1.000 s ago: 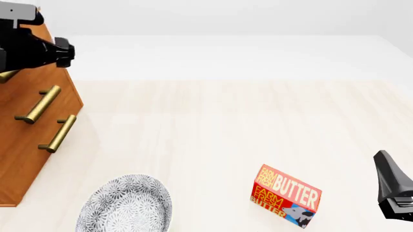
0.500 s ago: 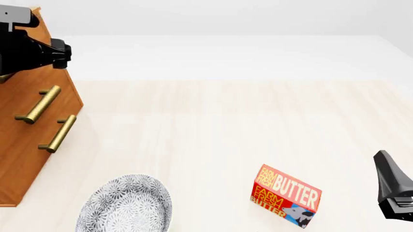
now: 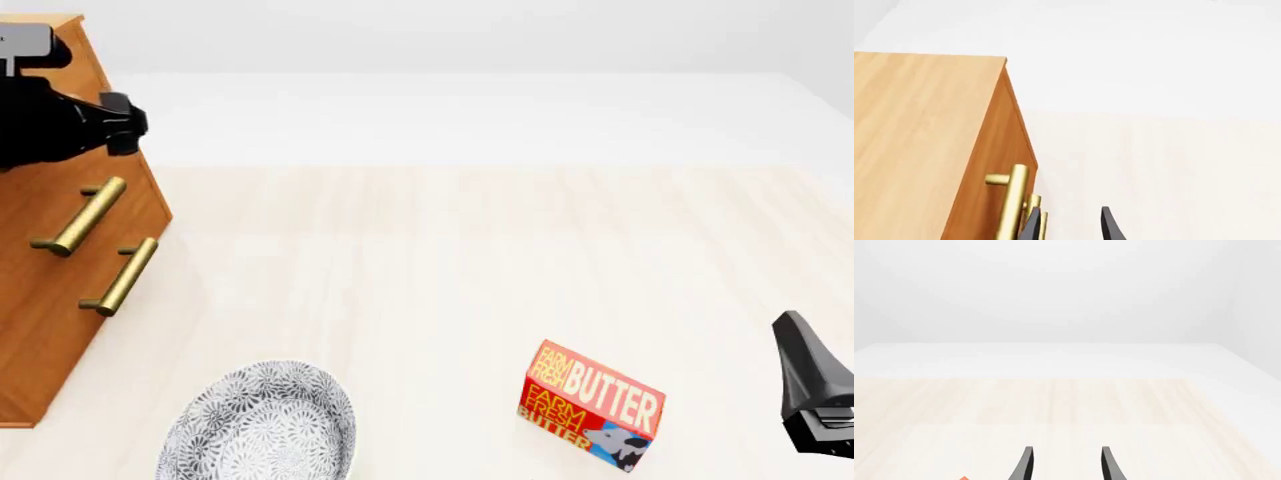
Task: Put the chocolate pudding in the top drawer of the cabinet and close it.
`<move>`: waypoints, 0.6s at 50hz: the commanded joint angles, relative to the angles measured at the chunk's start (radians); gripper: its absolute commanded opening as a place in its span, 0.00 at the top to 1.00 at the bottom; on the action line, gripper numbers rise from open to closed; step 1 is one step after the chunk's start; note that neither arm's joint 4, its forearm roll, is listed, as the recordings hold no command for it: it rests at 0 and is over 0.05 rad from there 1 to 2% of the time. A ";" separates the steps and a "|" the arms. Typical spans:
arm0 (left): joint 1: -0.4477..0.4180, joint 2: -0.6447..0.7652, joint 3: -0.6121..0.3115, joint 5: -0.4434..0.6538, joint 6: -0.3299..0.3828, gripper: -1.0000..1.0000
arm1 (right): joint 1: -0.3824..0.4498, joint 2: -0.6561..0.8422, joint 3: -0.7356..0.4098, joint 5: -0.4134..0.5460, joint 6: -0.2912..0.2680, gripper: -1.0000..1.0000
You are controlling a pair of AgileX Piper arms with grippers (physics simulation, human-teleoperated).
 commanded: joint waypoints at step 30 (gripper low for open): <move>-0.015 -0.164 0.014 0.206 0.003 0.00 | 0.000 0.000 0.000 0.000 0.000 0.00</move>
